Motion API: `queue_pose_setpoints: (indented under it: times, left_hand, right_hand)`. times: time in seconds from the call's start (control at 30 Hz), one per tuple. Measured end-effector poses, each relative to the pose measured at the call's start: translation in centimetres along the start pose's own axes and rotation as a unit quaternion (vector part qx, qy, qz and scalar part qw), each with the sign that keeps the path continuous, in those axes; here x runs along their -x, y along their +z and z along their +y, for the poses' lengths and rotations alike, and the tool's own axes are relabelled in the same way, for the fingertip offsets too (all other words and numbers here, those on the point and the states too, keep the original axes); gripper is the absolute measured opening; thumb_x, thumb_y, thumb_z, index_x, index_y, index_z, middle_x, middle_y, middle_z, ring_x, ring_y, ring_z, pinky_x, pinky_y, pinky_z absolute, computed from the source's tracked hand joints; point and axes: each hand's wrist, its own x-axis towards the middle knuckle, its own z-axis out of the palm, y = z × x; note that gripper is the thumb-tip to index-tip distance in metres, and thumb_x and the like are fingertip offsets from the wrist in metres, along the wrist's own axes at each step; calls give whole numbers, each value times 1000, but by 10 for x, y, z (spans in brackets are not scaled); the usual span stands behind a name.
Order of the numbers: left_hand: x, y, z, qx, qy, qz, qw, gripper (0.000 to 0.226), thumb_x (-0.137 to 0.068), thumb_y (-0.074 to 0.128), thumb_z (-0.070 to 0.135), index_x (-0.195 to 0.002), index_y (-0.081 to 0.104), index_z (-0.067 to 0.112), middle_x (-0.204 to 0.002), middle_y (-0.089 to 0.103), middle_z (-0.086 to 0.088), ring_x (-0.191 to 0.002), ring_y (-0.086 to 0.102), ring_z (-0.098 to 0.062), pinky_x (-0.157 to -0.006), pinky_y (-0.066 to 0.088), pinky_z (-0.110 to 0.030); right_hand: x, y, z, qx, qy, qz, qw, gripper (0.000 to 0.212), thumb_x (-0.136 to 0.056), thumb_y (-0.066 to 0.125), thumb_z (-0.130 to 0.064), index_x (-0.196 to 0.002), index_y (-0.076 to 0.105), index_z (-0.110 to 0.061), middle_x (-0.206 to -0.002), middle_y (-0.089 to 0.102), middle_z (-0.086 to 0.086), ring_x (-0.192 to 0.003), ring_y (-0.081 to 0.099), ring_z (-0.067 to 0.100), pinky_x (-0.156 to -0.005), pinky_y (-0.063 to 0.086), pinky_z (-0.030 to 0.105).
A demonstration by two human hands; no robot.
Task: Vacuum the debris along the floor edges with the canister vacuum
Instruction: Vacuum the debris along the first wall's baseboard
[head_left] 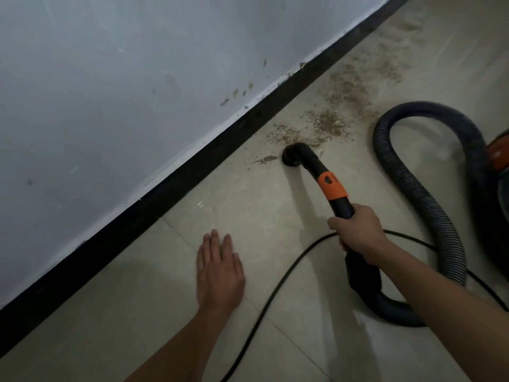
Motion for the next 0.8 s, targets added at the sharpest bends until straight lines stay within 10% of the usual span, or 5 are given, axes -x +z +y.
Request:
queue_pose_setpoints:
  times: [0.8]
  left_hand:
    - [-1, 1, -1, -15, -9, -17, 1000, 54, -97, 23, 32, -142, 44, 11, -153, 34, -17, -144, 27, -29, -117, 24, -42]
  right_hand:
    - [-5, 76, -52, -41, -26, -113, 992, 14, -75, 69, -10, -78, 55, -10, -58, 56, 10, -40, 50, 23, -45, 45, 30]
